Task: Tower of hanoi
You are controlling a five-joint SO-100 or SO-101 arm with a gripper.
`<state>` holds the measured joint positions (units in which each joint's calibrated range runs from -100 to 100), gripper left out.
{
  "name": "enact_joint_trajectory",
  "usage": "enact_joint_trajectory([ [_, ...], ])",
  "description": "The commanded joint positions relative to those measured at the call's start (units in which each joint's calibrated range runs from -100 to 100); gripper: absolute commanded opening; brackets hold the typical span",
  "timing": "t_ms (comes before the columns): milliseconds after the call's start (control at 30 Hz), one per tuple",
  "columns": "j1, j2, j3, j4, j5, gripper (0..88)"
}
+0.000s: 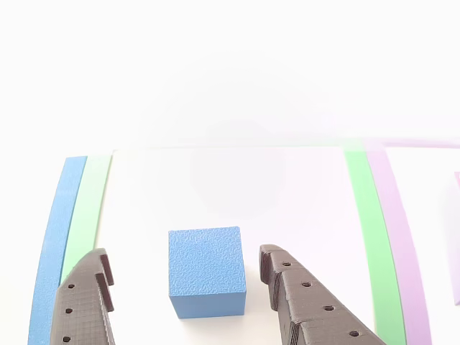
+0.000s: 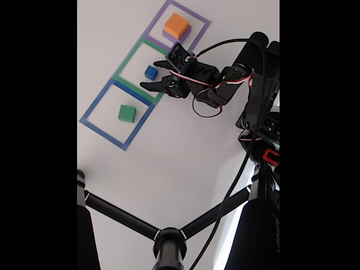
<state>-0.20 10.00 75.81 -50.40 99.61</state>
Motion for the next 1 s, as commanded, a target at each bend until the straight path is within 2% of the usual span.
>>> enact_joint_trajectory([
  [0,-1.0,-0.3,-0.8,-1.4,0.4,17.7],
  [433,-1.3,0.1,-0.5,-1.4,0.4,5.4],
  [800,-1.6,-1.5,-1.1,-0.9,0.4,3.3],
  [967,-2.7,-8.3,-1.1,5.0,0.4,2.7],
])
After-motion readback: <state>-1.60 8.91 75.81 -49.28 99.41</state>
